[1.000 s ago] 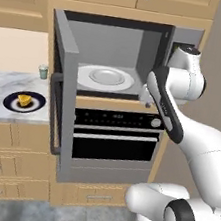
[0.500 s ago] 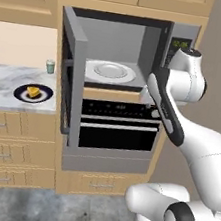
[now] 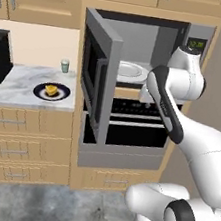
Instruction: Pick the cheese from the counter and place it in the microwave.
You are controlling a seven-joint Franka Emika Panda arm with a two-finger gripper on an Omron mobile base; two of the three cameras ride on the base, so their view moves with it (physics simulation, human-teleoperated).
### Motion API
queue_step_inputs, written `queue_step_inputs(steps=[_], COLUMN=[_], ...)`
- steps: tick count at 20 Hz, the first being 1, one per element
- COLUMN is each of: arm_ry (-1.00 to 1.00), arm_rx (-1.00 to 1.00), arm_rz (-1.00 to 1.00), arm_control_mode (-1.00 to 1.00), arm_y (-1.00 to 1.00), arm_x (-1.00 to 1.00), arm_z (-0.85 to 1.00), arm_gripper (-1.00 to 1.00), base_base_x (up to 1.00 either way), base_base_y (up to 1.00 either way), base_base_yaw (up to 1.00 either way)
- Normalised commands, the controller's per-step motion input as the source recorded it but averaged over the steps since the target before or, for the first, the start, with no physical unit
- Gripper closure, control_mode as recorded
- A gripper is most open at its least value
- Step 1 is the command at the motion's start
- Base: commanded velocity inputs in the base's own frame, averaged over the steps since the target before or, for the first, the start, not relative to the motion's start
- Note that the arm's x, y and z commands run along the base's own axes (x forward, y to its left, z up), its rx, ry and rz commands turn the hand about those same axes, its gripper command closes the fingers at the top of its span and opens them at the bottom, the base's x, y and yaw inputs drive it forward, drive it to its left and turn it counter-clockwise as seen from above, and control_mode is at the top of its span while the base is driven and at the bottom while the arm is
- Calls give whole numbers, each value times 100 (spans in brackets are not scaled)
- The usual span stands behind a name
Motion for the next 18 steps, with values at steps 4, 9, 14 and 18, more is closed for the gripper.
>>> queue_step_inputs(steps=[4,9,14,18], arm_ry=[0,0,0,0], arm_rx=[0,0,0,0], arm_rz=[0,0,0,0], arm_control_mode=[100,100,100,100], arm_y=[0,0,0,0], arm_x=[0,0,0,0], arm_z=[0,0,0,0], arm_gripper=[-100,-100,-100,-100], base_base_x=[-4,-11,-41,-61], base_base_y=[0,-34,-13,-10], base_base_yaw=[4,27,52,67])
